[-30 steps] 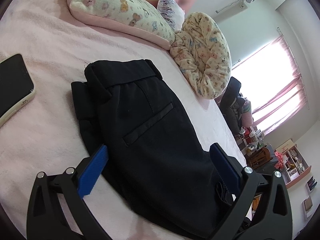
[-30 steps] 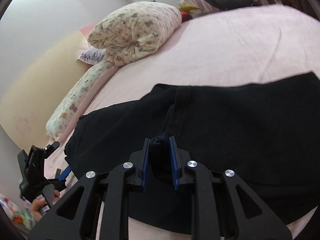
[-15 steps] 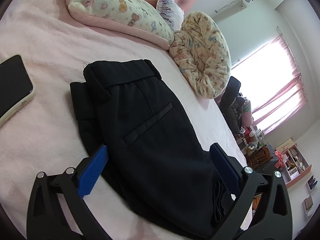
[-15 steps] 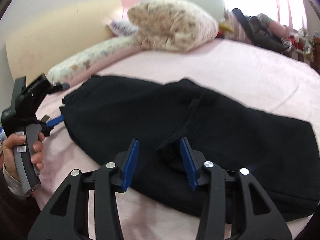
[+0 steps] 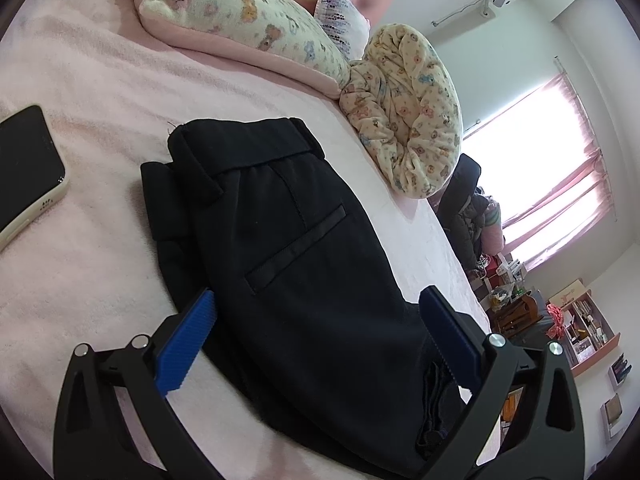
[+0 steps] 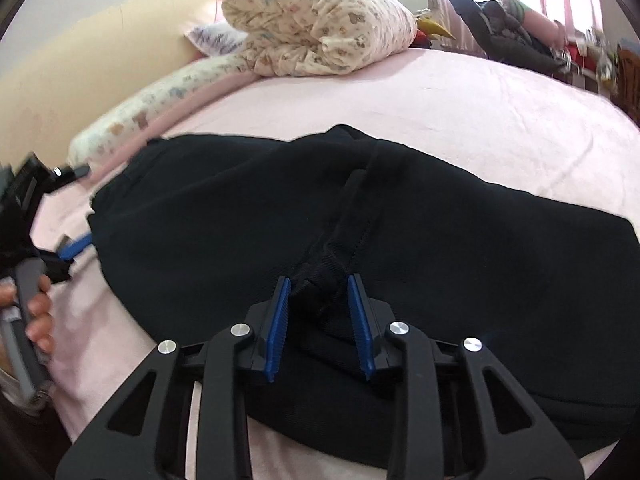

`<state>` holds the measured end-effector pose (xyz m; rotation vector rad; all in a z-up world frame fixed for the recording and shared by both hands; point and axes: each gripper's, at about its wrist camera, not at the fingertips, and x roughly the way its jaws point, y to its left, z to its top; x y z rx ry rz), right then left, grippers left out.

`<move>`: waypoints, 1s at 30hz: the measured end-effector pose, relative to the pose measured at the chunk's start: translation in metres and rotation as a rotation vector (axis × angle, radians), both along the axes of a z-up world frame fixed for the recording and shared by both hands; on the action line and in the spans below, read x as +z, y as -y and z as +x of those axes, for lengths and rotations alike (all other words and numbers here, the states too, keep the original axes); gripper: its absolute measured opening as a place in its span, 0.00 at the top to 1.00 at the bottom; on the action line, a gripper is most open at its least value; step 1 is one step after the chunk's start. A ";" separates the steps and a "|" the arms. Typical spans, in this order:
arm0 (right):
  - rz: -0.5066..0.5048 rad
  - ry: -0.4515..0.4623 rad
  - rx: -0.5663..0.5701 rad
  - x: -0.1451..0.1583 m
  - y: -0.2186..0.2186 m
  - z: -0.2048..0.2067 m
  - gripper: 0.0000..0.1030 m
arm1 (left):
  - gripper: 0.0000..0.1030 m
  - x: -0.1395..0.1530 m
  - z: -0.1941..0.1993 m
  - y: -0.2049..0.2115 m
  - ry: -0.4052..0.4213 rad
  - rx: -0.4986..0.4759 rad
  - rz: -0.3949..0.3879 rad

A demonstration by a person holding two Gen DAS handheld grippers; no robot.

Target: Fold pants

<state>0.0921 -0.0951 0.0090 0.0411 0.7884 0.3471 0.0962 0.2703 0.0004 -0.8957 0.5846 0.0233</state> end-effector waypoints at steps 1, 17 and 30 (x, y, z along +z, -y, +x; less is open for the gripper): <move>-0.004 -0.006 -0.006 -0.001 -0.001 0.002 0.76 | 0.02 0.000 0.000 0.000 0.000 -0.001 0.001; 0.074 -0.054 0.037 -0.007 -0.012 -0.005 0.87 | 0.02 -0.002 0.001 0.000 -0.002 -0.004 -0.004; -0.036 -0.039 0.115 0.003 -0.036 -0.016 0.39 | 0.02 0.000 0.001 -0.001 0.005 -0.023 -0.013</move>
